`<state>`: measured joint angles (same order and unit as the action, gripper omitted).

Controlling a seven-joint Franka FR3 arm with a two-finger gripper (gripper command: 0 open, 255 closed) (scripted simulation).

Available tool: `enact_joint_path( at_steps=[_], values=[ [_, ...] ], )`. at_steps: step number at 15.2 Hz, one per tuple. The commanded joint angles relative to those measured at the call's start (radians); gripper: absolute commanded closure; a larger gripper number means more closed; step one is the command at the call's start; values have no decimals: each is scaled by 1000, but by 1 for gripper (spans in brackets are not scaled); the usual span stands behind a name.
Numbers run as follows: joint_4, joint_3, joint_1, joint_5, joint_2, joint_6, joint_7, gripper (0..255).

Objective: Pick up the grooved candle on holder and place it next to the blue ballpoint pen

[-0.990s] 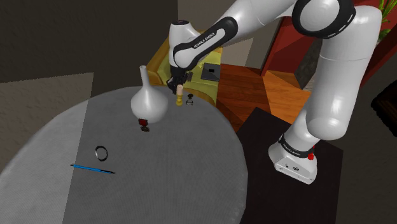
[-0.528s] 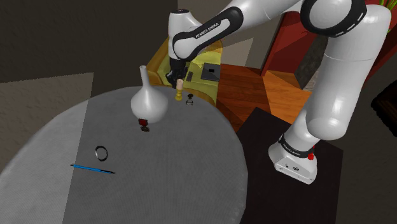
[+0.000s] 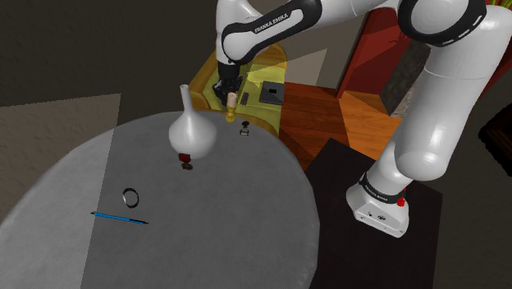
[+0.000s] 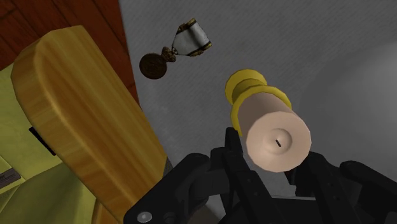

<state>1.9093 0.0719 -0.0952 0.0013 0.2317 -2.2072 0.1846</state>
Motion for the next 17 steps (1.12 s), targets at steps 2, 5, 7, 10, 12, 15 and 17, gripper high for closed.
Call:
enact_joint_path(
  at_steps=[2,5,7,10,12,15,17],
  values=[
    [-17,0,1,2,-17,35,-1,255],
    [-39,0,1,3,-32,71,-1,255],
    [-54,1,1,3,-41,96,-2,255],
    [-79,1,2,4,-53,133,-2,255],
    [-97,1,2,5,-60,158,-2,255],
    [-126,1,2,5,-69,196,-2,255],
    [-147,1,2,5,-74,221,-2,255]
  ],
)
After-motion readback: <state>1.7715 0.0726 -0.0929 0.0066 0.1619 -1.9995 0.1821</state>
